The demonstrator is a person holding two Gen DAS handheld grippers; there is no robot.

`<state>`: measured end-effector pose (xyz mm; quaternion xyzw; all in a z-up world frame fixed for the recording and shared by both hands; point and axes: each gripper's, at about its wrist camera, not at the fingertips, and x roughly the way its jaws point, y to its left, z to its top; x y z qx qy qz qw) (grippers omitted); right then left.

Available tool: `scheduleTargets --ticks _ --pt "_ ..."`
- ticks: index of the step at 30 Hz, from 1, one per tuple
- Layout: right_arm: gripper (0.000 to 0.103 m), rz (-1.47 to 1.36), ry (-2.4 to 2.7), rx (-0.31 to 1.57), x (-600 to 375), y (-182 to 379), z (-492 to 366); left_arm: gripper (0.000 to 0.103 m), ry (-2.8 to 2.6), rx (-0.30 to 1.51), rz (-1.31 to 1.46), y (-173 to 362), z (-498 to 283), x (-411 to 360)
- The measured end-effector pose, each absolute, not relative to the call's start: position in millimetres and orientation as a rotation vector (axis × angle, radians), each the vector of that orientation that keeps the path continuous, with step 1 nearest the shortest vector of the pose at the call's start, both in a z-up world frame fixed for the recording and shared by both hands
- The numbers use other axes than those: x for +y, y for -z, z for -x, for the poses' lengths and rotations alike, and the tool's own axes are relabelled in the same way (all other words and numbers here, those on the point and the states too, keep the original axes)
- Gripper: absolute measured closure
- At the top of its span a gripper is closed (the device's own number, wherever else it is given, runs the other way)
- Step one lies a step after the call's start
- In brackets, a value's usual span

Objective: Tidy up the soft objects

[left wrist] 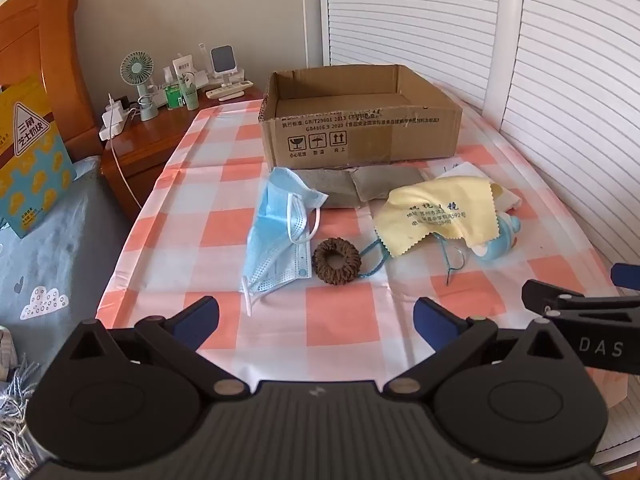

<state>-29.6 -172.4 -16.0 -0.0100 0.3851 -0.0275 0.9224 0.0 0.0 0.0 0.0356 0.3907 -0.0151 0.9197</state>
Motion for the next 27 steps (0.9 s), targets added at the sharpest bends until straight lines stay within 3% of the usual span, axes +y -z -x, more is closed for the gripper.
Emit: scheduleTargets --ticks 27 --pt "0.0 0.019 0.055 0.777 -175.5 9.6 30.7 0.0 0.031 0.8 -0.066 -2.4 -0.2 -2.0"
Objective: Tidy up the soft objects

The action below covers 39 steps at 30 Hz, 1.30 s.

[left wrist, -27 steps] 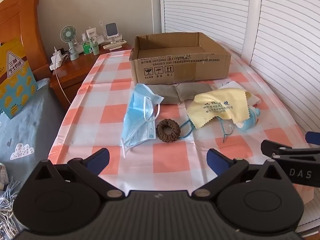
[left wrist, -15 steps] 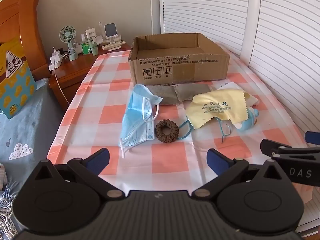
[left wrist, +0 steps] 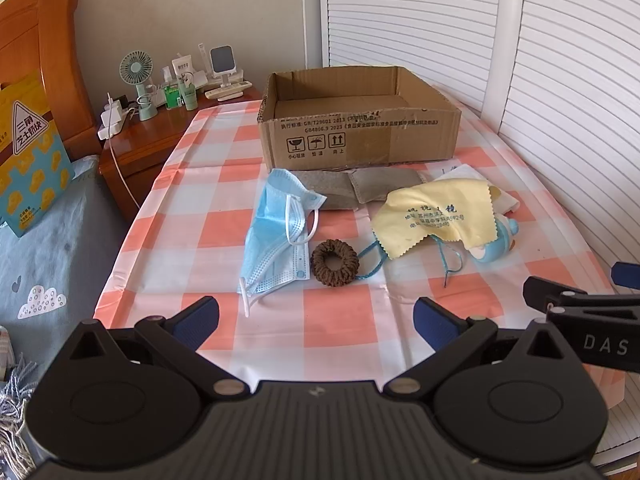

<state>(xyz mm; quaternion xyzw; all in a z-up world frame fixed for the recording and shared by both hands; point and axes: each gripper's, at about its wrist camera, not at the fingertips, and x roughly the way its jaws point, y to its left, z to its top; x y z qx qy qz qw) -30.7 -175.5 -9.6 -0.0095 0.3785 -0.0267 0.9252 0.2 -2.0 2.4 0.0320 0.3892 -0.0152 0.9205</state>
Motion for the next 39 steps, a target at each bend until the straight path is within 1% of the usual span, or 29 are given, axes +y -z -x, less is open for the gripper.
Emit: scheduleTargets --ticks 39 --pt "0.0 0.021 0.059 0.769 -173.5 9.5 31.6 0.001 0.033 0.801 -0.059 -0.4 -2.4 1.4"
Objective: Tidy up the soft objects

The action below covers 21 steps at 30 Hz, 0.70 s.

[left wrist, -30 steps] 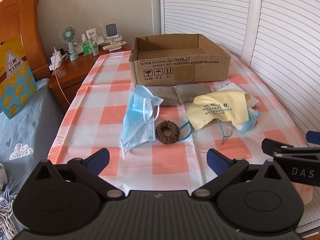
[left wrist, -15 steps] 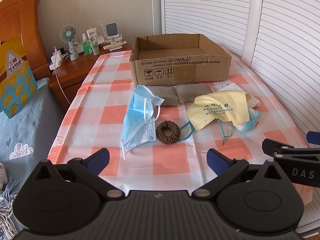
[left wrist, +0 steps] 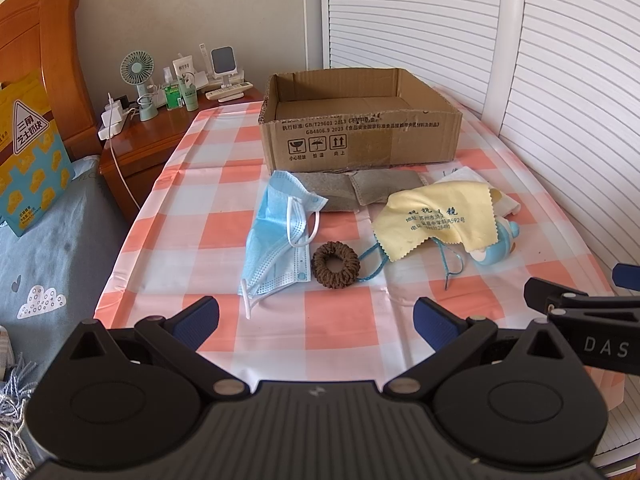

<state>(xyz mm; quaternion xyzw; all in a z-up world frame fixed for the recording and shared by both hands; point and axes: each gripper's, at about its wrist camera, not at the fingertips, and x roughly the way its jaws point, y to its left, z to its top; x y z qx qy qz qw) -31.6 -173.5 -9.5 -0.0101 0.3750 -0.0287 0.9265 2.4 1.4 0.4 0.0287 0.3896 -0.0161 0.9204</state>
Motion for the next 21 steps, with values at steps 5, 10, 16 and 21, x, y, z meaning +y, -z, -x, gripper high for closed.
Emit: scheduleTargets --ticks 5,10,16,21 --pt "0.0 0.019 0.06 0.767 -174.0 8.9 32.1 0.001 0.033 0.799 -0.059 -0.8 -2.7 1.4" --pt "0.0 0.022 0.06 0.766 -173.4 8.6 32.5 0.001 0.034 0.799 -0.058 -0.7 -2.5 1.7" --pt "0.0 0.019 0.056 0.764 -174.4 7.9 32.1 0.001 0.042 0.789 -0.061 -3.7 -2.6 1.4" --pt "0.0 0.029 0.051 0.75 -172.3 5.0 34.5 0.001 0.052 0.764 -0.085 -5.4 -2.7 1.6"
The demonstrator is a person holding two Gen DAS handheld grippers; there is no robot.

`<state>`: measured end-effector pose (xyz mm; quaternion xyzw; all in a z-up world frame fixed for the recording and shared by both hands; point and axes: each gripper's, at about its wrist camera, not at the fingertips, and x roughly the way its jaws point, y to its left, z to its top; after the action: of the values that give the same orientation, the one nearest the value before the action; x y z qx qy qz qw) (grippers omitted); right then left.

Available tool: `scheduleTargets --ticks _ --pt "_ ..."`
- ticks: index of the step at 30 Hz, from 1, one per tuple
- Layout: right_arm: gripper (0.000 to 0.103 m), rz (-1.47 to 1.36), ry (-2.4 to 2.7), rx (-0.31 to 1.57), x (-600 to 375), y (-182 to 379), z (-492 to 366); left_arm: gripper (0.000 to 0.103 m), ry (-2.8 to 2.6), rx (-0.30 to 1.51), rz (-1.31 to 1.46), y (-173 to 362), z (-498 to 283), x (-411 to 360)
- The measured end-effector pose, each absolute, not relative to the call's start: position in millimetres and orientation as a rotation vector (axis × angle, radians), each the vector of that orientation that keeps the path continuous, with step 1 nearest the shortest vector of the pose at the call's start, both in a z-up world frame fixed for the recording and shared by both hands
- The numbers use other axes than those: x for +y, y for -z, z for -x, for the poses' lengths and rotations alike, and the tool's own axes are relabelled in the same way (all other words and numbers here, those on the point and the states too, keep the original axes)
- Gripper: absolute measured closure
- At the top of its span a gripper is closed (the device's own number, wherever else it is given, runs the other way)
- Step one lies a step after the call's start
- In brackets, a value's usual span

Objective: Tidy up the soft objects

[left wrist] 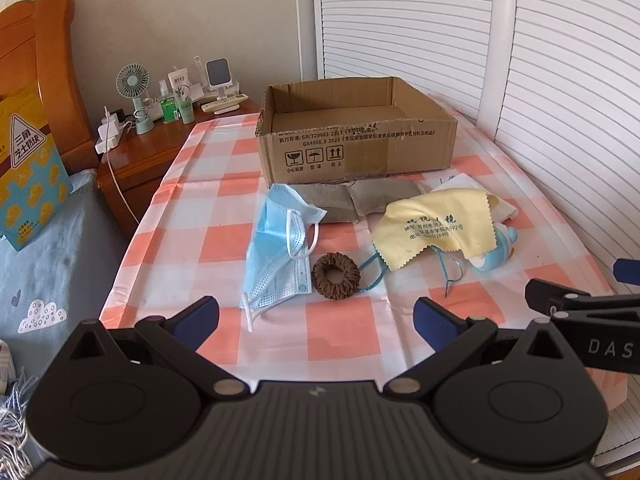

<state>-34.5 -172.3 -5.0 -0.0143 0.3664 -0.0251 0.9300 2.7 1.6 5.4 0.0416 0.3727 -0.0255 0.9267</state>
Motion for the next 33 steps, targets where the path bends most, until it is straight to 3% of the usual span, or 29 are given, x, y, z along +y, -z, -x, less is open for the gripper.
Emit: scheduleTargets --ticks 16,33 --pt "0.0 0.023 -0.041 0.716 -172.1 3.8 32.9 0.0 0.109 0.736 -0.128 5.2 -13.4 13.7" --pt "0.0 0.092 -0.091 0.752 -194.8 35.7 3.8 0.0 0.099 0.9 -0.111 55.6 -52.7 34.7"
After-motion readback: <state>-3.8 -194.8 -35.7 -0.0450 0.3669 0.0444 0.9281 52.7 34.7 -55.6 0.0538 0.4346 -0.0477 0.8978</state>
